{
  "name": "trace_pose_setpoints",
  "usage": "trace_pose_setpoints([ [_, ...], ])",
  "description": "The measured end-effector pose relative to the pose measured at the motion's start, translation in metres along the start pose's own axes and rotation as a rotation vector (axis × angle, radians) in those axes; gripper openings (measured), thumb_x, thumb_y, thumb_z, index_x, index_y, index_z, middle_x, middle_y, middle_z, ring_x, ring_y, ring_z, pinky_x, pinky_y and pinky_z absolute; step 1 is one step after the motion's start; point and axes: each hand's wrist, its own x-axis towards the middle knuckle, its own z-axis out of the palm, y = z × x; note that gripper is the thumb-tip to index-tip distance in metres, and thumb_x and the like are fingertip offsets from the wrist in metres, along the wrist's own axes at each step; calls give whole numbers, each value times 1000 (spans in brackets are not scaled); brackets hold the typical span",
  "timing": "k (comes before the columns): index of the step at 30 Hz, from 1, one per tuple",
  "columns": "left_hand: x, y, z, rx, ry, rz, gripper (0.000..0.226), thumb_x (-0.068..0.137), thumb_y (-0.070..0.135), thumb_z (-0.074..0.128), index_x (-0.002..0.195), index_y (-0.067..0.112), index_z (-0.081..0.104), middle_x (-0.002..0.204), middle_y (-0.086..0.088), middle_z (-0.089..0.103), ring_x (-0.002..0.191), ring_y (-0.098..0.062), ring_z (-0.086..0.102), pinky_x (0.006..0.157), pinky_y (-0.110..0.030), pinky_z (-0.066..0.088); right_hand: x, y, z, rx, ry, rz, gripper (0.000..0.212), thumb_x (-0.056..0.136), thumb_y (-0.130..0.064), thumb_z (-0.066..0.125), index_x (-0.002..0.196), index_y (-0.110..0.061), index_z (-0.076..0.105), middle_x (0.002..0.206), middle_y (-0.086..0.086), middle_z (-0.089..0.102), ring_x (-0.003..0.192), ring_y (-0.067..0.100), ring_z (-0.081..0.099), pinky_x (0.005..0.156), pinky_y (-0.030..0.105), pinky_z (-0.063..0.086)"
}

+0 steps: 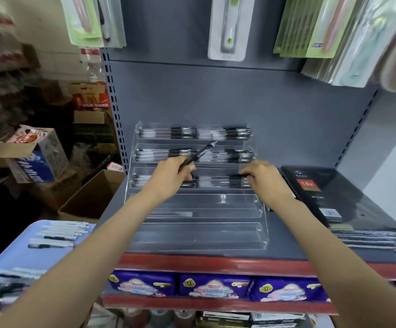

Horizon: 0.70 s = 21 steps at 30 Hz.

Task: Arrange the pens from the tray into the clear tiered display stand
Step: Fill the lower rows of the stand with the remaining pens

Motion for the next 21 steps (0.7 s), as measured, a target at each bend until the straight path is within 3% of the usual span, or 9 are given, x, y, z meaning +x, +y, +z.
trace_pose_setpoints([
  [6,5,4,6,-29,-8,6,17,97,24,46,95,14,60,78,5,65,56,1,48,48,-8,36,-7,-7,6,7,-80,-71,31,94,-10,50,124,-10,60,125,9,57,120,24,49,102,31,39],
  [14,2,-1,3,-26,-7,12,13,96,20,49,96,15,61,77,3,67,55,4,49,50,-8,37,-8,-3,10,-73,-62,-75,34,94,-16,52,127,-13,57,126,4,54,119,22,49,98,30,40],
  [17,0,-3,1,-37,-17,10,15,96,20,50,93,14,63,74,3,66,54,-3,51,49,-8,39,-9,-4,11,-72,-54,-62,33,94,-16,53,126,-12,58,124,5,55,118,22,49,98,31,40],
  [19,-2,-5,-2,-43,-33,11,16,96,22,50,94,13,63,74,3,66,55,-7,53,50,-8,40,-9,-9,10,-16,-3,-57,32,93,-19,56,124,-11,59,122,6,56,117,22,50,97,31,42],
  [21,-4,-6,-7,-32,-85,12,17,95,25,51,94,14,64,72,5,65,56,-8,53,52,-10,41,-9,-23,7,203,68,-44,32,91,-20,59,123,-13,60,118,5,58,108,15,55,93,26,44],
])
